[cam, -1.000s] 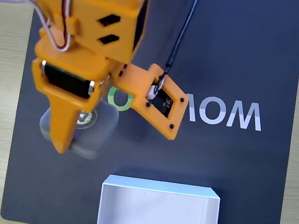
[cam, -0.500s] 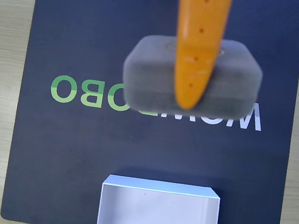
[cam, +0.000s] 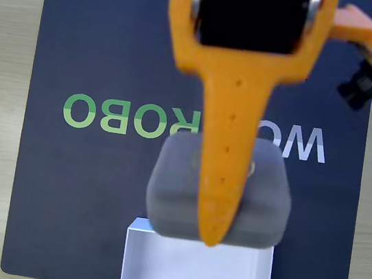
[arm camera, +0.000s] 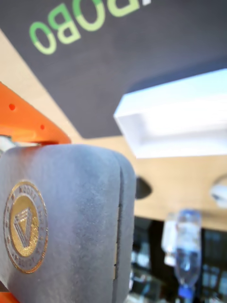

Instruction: Grab the usb to bin

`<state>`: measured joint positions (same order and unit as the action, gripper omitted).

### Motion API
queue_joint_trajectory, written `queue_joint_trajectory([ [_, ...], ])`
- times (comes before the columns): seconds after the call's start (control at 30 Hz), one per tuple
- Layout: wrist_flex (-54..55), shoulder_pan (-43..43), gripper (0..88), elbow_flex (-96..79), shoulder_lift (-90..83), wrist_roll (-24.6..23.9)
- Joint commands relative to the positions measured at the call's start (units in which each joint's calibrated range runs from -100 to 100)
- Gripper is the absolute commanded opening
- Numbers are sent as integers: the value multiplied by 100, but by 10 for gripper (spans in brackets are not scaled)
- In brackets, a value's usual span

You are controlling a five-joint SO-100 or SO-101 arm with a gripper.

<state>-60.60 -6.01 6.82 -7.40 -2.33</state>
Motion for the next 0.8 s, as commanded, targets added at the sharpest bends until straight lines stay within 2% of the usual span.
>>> queue_joint_trajectory([
  [0.0, 521, -38, 136, 772, 778, -9],
  [0.4, 1613, 29, 134, 2741, 4093, 12],
  [0.77, 1743, -5, 136, 2949, 5136, 18],
])
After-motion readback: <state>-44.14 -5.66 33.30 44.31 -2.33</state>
